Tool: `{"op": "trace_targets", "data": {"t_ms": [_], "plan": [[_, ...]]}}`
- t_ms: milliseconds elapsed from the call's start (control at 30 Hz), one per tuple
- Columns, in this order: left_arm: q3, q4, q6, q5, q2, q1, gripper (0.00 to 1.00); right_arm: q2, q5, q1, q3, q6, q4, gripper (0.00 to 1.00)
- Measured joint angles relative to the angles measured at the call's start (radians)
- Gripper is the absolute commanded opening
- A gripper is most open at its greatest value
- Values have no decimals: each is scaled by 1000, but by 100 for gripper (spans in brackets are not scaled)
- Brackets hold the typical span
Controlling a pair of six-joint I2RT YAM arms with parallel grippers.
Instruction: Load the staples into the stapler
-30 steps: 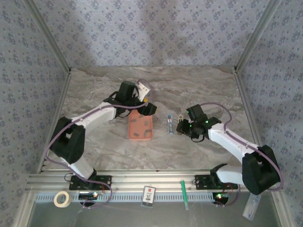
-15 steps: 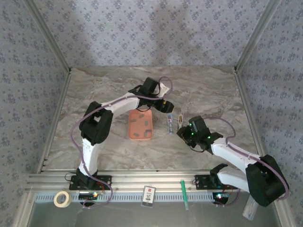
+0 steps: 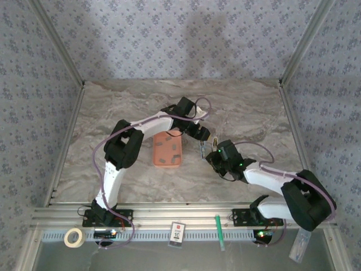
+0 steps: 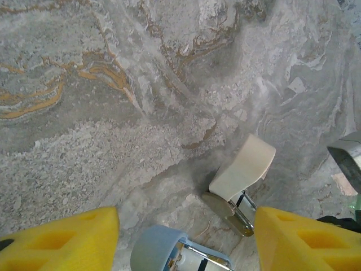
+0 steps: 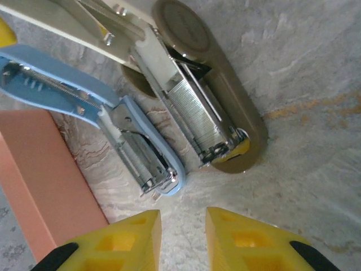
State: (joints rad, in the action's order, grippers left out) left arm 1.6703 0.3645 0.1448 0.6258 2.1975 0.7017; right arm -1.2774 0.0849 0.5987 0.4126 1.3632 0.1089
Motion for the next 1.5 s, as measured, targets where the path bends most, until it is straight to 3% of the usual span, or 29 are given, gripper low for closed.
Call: {"op": "trace_targets", "data": {"t_ms": [200,767,1500], "plan": [[0,3,4,18,5,0,62,-73,-10,5,-1,21,62,25],[0,3,6,77,5,0,53,-95,-17,2,4,24,74,23],[-78,2,-42,258,3,8,47,-109,13,-17,35,-23,21,23]]}}
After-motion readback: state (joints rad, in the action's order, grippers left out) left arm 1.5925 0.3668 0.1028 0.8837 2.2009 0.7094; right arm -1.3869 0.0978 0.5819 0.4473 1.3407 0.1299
